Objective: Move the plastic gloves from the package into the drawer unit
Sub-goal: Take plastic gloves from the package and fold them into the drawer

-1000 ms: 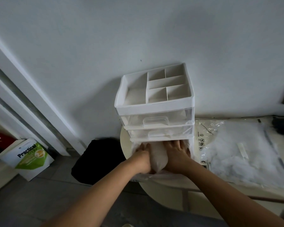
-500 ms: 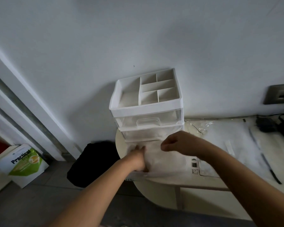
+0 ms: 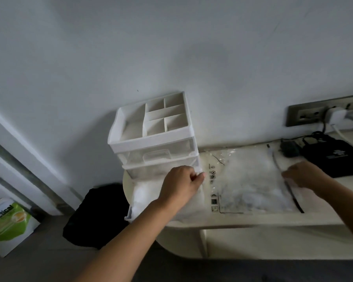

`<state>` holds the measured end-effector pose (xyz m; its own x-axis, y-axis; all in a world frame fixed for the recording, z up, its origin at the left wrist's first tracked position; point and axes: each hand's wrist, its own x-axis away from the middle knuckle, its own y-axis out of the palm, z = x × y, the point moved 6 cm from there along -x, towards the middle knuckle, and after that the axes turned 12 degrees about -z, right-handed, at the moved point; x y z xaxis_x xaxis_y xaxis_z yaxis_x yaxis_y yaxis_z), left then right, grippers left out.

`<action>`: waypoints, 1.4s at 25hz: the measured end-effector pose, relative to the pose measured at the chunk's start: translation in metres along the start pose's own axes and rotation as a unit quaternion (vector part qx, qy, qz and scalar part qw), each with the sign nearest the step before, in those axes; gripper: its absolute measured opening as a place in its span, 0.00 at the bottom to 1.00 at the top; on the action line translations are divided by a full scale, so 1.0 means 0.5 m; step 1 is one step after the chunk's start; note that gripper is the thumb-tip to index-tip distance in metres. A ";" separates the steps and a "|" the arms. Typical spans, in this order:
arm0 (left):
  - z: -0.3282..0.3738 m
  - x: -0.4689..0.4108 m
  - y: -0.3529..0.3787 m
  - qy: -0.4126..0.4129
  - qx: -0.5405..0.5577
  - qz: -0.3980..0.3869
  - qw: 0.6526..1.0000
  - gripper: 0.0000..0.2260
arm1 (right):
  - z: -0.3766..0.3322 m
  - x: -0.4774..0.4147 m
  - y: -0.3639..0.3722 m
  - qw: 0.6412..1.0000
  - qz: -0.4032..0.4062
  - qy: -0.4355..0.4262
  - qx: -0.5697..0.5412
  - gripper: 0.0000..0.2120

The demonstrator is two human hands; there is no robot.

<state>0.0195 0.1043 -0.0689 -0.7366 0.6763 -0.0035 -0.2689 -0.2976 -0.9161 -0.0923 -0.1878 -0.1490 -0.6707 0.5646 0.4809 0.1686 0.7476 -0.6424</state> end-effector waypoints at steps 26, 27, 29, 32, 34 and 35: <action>0.127 -0.071 0.311 0.000 -0.038 -0.122 0.992 0.44 | 0.034 0.058 -0.037 0.981 0.029 -0.114 -0.154 0.09; 0.126 -0.071 0.313 -0.001 -0.040 -0.129 0.991 0.45 | 0.030 0.066 -0.051 0.983 0.047 -0.117 -0.132 0.09; 0.128 -0.071 0.316 0.005 -0.040 -0.128 0.991 0.45 | 0.020 0.089 -0.081 0.985 0.097 -0.121 -0.079 0.09; 0.128 -0.071 0.310 0.009 -0.045 -0.104 0.994 0.46 | -0.005 0.120 -0.122 0.974 0.150 -0.157 -0.066 0.11; 0.128 -0.070 0.312 0.013 -0.054 -0.098 0.994 0.46 | -0.030 0.140 -0.139 0.946 0.110 -0.213 -0.218 0.10; 0.131 -0.070 0.308 0.011 -0.055 -0.107 0.993 0.46 | -0.046 0.152 -0.142 0.914 0.063 -0.246 -0.316 0.10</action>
<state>-0.0368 -0.0092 -0.1838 -0.6559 0.7312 0.1872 -0.3474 -0.0723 -0.9349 -0.1384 -0.1899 -0.0531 -0.8348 0.5505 0.0000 0.5460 0.8281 -0.1271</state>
